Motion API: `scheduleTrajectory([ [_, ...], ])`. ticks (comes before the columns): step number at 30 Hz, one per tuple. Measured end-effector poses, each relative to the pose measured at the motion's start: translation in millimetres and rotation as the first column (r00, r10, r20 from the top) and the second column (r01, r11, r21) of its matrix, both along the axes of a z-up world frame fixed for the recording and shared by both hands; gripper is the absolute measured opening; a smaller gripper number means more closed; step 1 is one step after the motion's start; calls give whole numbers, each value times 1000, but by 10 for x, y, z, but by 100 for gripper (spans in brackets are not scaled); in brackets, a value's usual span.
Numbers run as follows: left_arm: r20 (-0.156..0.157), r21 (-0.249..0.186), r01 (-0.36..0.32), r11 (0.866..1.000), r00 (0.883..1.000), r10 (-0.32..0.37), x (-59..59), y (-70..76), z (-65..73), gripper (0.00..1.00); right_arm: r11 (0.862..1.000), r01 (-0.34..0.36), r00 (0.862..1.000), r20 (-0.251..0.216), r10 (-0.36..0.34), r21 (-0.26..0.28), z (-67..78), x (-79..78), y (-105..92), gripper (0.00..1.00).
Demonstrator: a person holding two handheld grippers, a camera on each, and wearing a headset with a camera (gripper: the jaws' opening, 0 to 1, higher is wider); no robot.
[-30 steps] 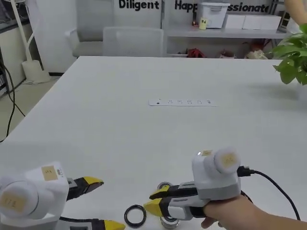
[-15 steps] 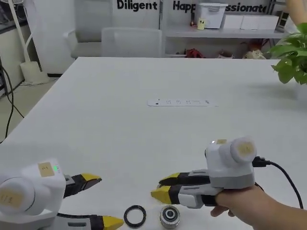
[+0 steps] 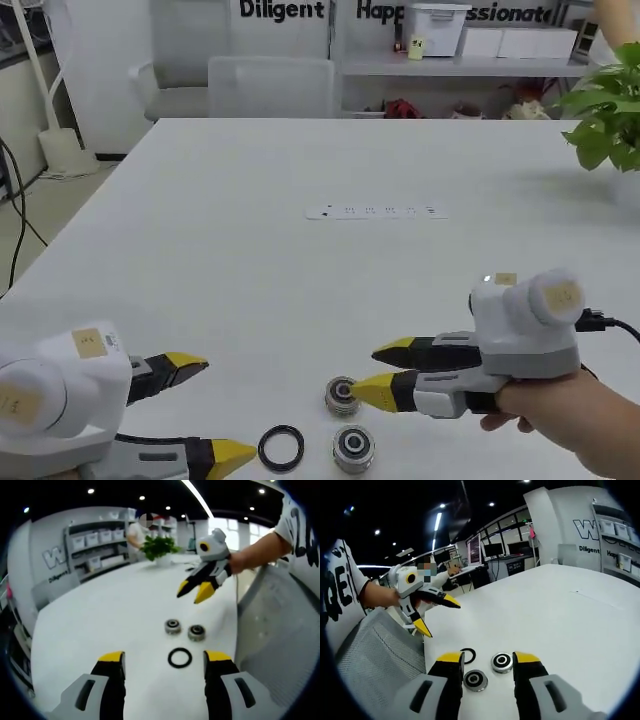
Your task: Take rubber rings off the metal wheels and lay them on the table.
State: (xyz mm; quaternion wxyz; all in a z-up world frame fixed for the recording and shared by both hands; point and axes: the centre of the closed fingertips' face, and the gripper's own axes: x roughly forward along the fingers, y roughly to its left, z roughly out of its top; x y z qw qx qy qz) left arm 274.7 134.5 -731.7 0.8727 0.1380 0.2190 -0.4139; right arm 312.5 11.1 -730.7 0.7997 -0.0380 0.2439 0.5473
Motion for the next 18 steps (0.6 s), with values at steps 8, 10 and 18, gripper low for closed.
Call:
scheduleTrajectory([
  [8, 8, 0, -9, 1000, 1000, 9, 32, 42, 37, 65, 997, -14, 999, 45, 18, -77, -69, -67, -324, 46],
  [10, 8, -1, -11, 1000, 1000, 11, 39, 50, 40, 65, 996, -12, 999, 46, 16, -91, -94, -82, -397, 47],
  [18, 6, 2, -7, 1000, 1000, 7, 51, 59, 27, 65, 984, -13, 997, 72, 26, -180, -285, -191, -673, 54],
])
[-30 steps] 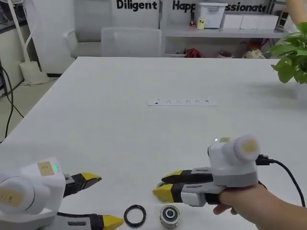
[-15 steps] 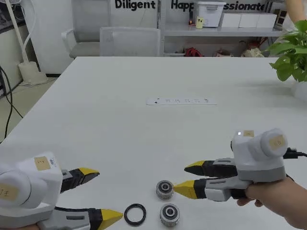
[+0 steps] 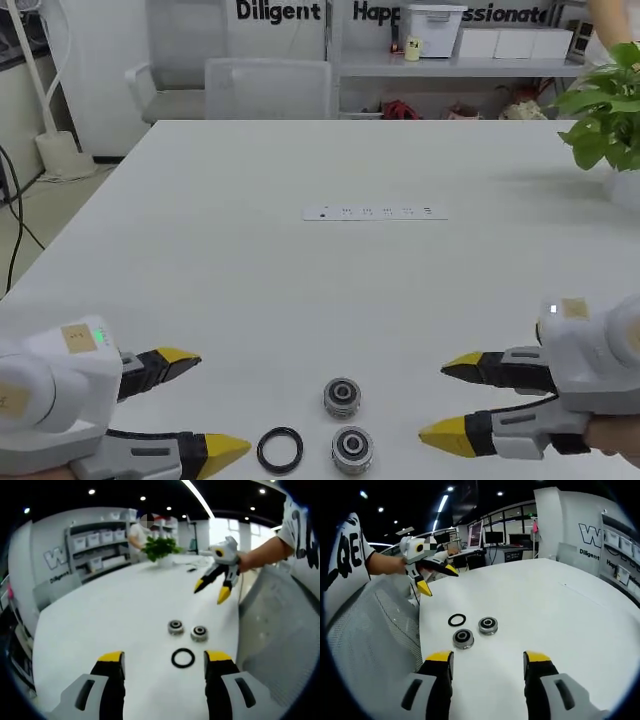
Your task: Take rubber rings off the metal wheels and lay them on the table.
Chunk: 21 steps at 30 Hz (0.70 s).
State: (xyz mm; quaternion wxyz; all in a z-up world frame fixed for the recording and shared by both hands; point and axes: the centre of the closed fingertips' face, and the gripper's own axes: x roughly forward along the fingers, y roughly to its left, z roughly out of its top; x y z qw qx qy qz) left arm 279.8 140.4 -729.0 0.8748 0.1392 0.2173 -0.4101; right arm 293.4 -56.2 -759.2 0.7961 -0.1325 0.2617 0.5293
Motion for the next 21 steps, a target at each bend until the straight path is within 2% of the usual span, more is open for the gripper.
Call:
scheduleTrajectory([
  [6, -6, 6, -2, 1000, 1000, 2, -7, 32, -35, 65, 999, 0, 1000, 4, 0, -34, -102, -78, -107, 57],
  [14, -17, 9, -9, 1000, 1000, 9, -48, 53, -76, 66, 999, 38, 999, -7, -38, -21, -118, -86, -199, 57],
  [21, -19, 11, -10, 1000, 1000, 10, -63, 50, -76, 66, 999, 51, 999, -8, -51, -8, -106, -81, -197, 57],
])
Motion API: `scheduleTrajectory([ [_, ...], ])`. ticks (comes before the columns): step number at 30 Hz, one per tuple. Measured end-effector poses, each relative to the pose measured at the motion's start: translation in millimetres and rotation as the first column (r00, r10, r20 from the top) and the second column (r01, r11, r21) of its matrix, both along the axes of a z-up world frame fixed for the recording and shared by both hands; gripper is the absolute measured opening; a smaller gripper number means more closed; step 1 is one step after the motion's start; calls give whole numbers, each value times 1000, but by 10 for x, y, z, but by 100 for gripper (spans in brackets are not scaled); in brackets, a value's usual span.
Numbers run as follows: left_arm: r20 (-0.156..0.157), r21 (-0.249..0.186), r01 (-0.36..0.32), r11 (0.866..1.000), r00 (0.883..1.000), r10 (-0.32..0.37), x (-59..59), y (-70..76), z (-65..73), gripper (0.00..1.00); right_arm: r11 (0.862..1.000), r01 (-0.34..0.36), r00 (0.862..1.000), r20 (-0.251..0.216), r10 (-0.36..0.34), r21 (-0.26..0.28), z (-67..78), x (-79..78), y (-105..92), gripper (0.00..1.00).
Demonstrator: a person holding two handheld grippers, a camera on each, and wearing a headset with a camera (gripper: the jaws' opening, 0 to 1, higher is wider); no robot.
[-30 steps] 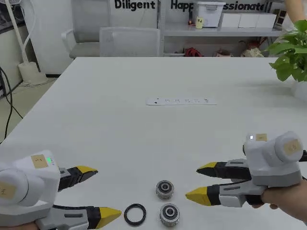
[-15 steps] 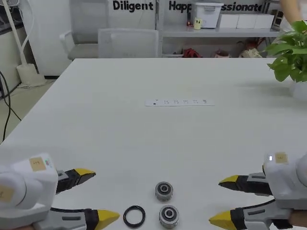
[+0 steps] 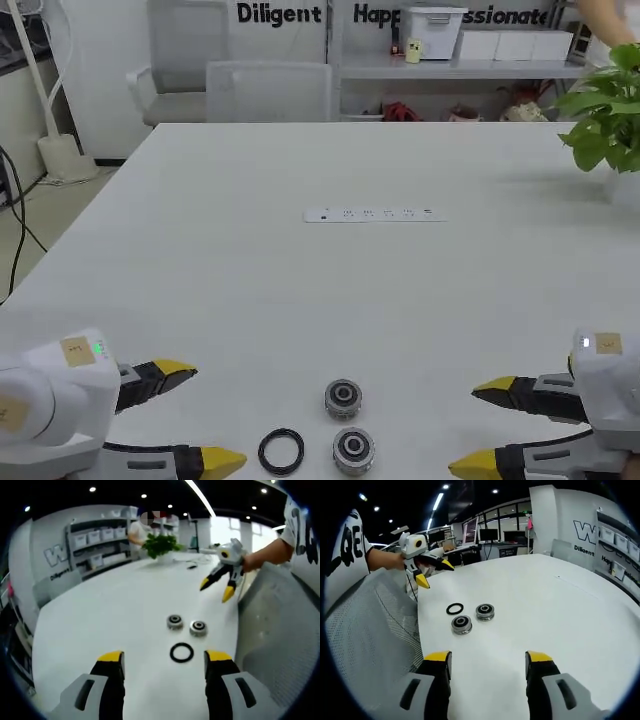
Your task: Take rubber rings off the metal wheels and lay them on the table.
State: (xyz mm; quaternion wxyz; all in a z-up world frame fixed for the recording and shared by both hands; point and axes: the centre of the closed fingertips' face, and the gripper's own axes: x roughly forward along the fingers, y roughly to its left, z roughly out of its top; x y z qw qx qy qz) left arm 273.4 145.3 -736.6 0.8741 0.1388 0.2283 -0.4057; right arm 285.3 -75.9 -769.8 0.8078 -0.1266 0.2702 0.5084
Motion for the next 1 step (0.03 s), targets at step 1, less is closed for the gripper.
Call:
scheduleTrajectory([
  [1, 0, 0, 0, 1000, 1000, 0, 0, 1, 0, 66, 1000, 1, 1000, 0, -1, 1, 2, 3, 0, 57],
])
